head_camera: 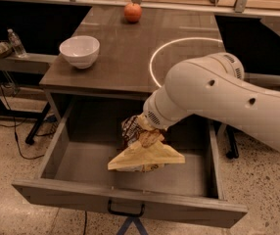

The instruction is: Pick brown chip bag from top drawer and place on counter

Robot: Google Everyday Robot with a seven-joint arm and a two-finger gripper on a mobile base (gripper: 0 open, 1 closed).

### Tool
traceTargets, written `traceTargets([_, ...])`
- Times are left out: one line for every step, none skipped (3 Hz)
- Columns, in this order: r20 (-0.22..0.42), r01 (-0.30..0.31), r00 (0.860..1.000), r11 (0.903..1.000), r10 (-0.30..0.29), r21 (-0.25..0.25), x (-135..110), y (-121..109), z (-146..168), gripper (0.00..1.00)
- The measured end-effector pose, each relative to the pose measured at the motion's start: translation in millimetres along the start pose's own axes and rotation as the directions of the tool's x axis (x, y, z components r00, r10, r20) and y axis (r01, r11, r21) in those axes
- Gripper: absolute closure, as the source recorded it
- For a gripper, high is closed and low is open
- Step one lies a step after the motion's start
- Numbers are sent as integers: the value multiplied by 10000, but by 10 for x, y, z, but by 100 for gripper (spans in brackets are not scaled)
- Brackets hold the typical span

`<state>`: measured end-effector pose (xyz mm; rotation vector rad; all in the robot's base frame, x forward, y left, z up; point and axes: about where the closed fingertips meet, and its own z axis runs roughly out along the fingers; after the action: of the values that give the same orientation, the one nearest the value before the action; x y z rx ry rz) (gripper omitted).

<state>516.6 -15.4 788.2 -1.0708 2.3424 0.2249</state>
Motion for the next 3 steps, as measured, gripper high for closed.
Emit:
traceTargets([0, 0, 10000, 10000, 0, 0, 0, 0, 0, 100])
traceTargets([-213, 434, 9989, 9978, -423, 496, 38, -196, -280, 100])
traceTargets([-756, 1013, 9927, 9906, -945, 918, 161, -422, -613, 100])
